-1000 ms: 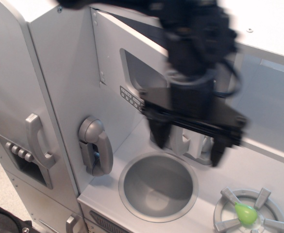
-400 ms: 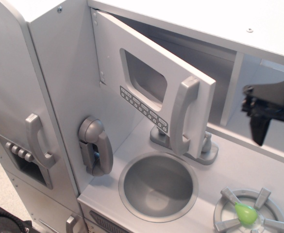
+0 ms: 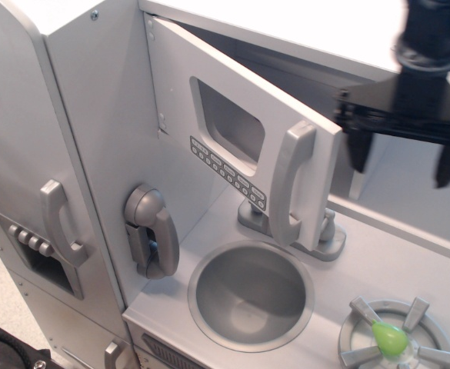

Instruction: Open microwave

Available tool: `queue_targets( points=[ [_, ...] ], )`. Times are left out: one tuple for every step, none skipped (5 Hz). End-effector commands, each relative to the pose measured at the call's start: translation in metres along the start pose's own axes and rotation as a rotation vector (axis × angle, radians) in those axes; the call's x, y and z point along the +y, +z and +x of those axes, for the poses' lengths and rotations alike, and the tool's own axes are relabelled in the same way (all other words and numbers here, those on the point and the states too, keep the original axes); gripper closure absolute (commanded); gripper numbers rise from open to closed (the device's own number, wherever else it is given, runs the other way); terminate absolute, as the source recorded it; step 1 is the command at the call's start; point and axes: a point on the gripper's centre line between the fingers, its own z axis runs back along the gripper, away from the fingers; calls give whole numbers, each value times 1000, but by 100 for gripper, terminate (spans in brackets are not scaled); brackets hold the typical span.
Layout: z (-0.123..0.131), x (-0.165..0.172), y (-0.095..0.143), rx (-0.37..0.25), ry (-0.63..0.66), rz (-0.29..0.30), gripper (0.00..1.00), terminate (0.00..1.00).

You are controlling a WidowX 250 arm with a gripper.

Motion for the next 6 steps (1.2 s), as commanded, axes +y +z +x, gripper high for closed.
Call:
queue_targets(
  points=[
    [-9,52,23,16,-30,-29,0,0],
    [-33,76,26,29,-71,-45,0,0],
    [-55,105,36,28,-104,-54,0,0],
    [-71,130,45,11,-136,-48,0,0],
    [-79,149,50,-22,-157,-30,0,0],
    [-77,163,58,-45,-147,-15,0,0]
  ],
)
